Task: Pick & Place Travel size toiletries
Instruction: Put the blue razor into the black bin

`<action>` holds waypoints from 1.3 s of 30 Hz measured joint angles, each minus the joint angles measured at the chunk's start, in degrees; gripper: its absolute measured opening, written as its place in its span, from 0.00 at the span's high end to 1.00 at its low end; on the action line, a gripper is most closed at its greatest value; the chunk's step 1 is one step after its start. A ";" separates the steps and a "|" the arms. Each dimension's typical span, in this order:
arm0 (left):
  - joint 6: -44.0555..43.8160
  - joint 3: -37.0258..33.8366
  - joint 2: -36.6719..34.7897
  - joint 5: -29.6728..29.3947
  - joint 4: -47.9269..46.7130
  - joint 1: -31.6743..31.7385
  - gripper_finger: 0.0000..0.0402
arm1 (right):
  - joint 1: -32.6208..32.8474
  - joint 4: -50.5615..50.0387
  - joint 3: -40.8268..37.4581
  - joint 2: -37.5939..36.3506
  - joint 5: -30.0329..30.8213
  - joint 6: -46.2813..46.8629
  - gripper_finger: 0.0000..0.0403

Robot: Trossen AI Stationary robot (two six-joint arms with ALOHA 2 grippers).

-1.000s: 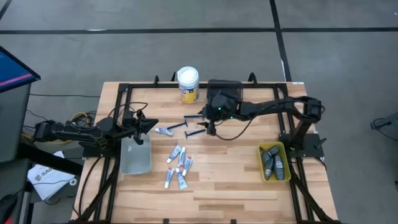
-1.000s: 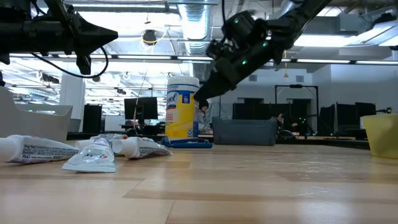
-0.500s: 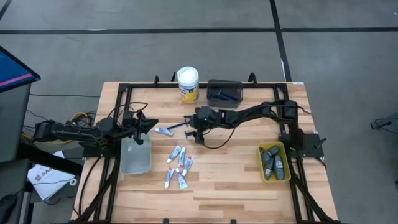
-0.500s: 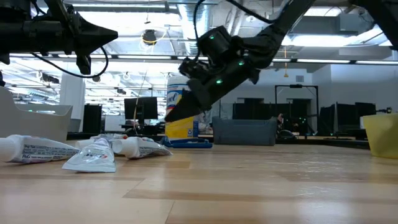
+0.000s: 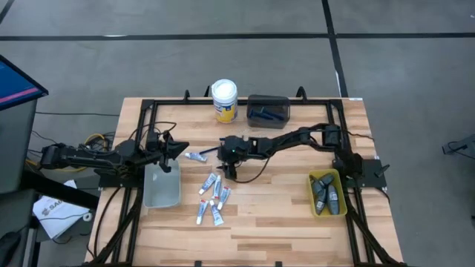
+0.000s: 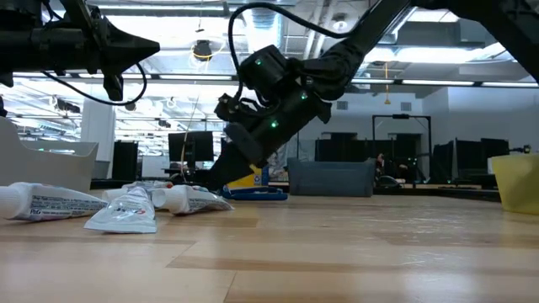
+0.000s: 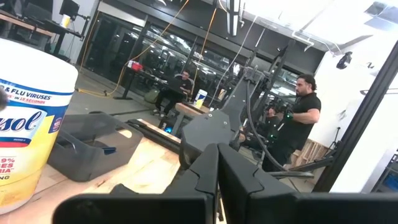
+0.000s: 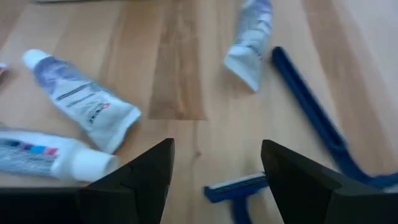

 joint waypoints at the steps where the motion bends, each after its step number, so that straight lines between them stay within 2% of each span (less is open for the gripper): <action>1: 0.00 0.00 -0.01 0.01 0.00 0.01 1.00 | -0.01 -0.21 0.01 -0.01 0.75 0.65 0.42; 7: 0.00 0.00 0.00 0.01 -0.01 0.00 1.00 | -0.15 -2.01 0.07 -0.04 5.03 1.85 0.42; 21: 0.01 0.00 -0.01 0.01 -0.01 0.01 1.00 | 2.34 -5.67 0.04 -0.65 5.32 1.84 0.42; 27: 0.01 0.00 -0.01 0.01 0.00 0.01 1.00 | 4.17 -5.94 0.02 -5.20 5.20 0.06 0.42; 34: 0.01 0.00 0.01 -0.01 0.01 0.01 1.00 | 3.03 -15.45 0.07 -9.62 5.42 -3.44 0.42; 39: 0.01 -0.01 0.00 -0.01 -0.01 0.01 1.00 | 1.45 -20.89 0.04 -9.92 5.58 -6.27 0.42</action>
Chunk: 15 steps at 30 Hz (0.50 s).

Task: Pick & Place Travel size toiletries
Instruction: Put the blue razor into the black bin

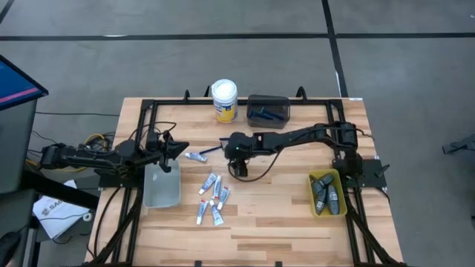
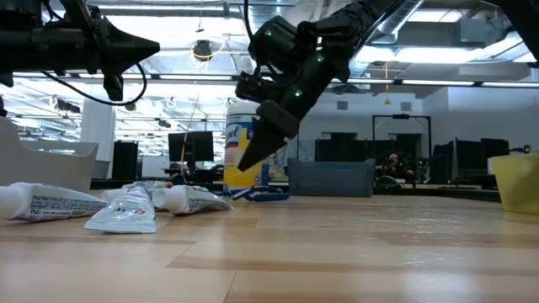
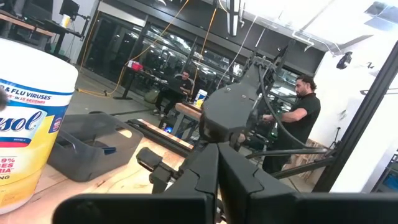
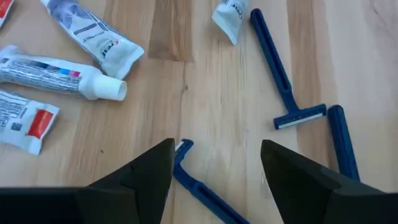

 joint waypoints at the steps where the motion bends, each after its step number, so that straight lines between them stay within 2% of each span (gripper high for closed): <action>1: 0.00 0.01 -0.01 0.00 0.01 0.00 1.00 | -0.15 0.09 0.00 0.17 -0.05 0.02 0.42; 10: -0.01 0.01 0.01 0.01 0.00 0.00 1.00 | 1.61 1.71 -0.05 3.37 -0.36 3.63 0.42; 15: 0.00 0.01 0.01 0.02 0.00 0.00 1.00 | 2.55 0.12 -0.15 4.39 2.53 5.55 0.42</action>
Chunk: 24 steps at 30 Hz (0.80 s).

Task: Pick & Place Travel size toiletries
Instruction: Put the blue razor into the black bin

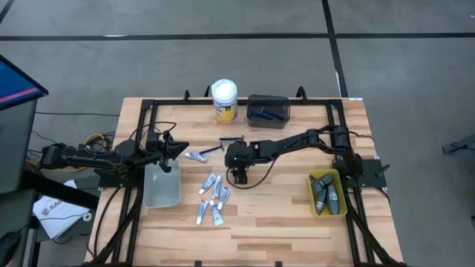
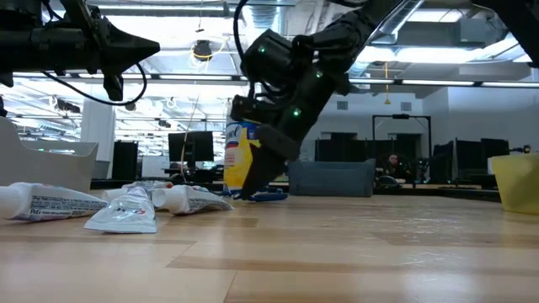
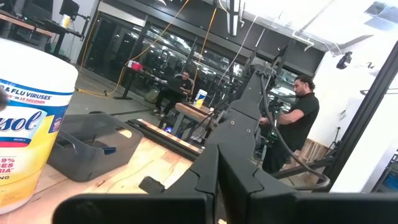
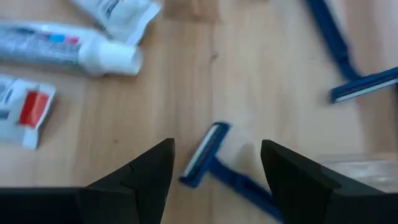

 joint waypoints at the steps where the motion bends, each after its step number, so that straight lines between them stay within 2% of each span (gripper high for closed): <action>1: -0.02 0.00 0.00 -0.02 0.00 0.00 1.00 | 0.00 0.23 -0.02 -0.09 0.42 0.02 0.42; 7: 0.00 0.00 0.00 0.00 0.00 -0.02 1.00 | -0.02 0.74 -1.72 -0.15 1.64 1.92 0.43; 13: 0.00 0.00 -0.01 -0.01 0.00 -0.01 1.00 | 0.00 3.72 -4.22 -0.44 1.47 3.77 0.51; 17: 0.00 0.00 -0.02 -0.01 0.00 -0.01 1.00 | 0.07 3.71 -4.24 -0.42 1.42 3.83 0.61; 24: -0.01 -0.01 -0.01 -0.02 0.00 -0.02 1.00 | 0.18 3.66 -4.29 -0.33 1.09 3.61 0.84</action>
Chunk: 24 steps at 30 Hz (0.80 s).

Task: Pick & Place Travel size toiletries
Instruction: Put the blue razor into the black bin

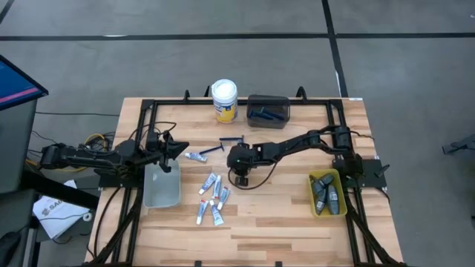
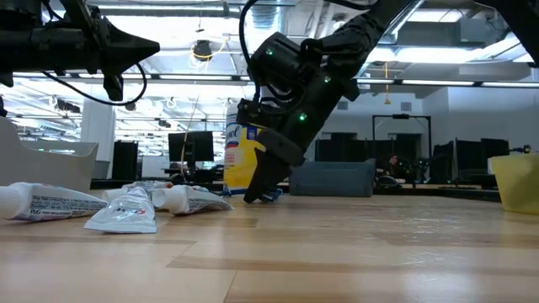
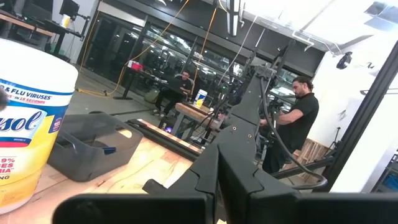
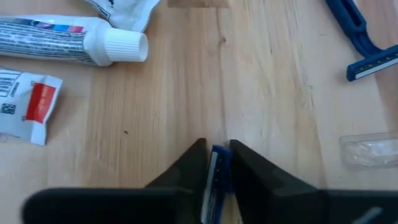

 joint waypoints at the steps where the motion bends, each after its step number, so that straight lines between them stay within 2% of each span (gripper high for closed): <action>1: 0.01 0.01 0.01 0.02 0.00 0.01 1.00 | 0.06 -0.01 -0.01 0.00 -0.05 0.00 0.87; 5: 0.01 0.01 0.01 0.00 0.00 0.00 1.00 | 0.68 -0.17 -0.06 -0.37 0.36 -0.46 0.96; 11: 0.01 0.01 -0.01 0.00 0.00 0.01 1.00 | 1.81 -1.44 -0.43 -2.98 0.75 -1.73 0.94; 15: 0.01 0.01 -0.01 0.02 0.02 0.00 1.00 | 2.50 -1.62 -0.32 -7.17 0.68 -2.80 0.91; 20: 0.01 0.00 0.01 0.02 0.00 0.01 1.00 | 2.04 -3.42 -0.30 -14.47 1.00 -7.76 0.96; 24: 0.01 0.01 -0.01 0.00 0.02 0.02 1.00 | -0.90 -4.53 -0.19 -19.82 5.72 -9.18 0.94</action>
